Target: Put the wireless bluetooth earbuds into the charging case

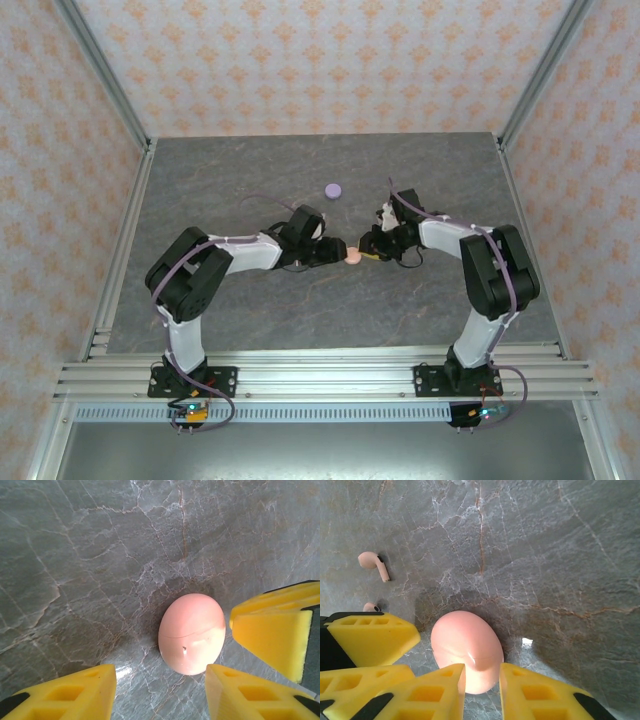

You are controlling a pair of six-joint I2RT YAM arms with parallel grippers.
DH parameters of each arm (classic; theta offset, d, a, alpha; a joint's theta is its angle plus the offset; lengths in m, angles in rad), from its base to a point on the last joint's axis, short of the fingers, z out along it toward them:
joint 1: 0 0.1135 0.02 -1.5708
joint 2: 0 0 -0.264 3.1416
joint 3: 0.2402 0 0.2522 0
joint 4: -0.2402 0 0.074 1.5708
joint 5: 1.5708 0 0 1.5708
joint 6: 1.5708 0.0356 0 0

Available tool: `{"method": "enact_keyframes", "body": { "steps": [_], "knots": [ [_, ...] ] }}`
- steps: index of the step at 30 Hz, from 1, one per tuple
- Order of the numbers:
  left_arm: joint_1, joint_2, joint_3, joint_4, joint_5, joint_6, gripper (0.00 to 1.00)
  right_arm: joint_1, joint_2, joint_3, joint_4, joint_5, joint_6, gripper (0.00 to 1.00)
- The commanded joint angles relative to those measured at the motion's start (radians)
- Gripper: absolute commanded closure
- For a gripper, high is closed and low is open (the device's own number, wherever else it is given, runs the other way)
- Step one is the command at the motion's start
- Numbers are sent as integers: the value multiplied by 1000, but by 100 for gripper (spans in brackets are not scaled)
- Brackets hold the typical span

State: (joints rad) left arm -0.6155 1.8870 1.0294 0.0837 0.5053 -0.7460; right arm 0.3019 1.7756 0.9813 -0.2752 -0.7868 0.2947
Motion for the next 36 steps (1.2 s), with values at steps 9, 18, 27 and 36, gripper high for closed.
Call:
{"method": "enact_keyframes", "body": {
  "steps": [9, 18, 27, 36],
  "knots": [
    [-17, 83, 48, 70, 39, -43, 52, 0, 45, -10, 34, -7, 10, 78],
    [-27, 115, 67, 83, 55, -55, 57, 0, 48, -21, 38, -7, 14, 80],
    [-29, 124, 68, 131, 76, -92, 60, -2, 51, -29, 63, -24, 35, 80],
    [-29, 118, 49, 206, 101, -133, 60, -14, 49, -38, 95, -59, 62, 78]
  ]
}}
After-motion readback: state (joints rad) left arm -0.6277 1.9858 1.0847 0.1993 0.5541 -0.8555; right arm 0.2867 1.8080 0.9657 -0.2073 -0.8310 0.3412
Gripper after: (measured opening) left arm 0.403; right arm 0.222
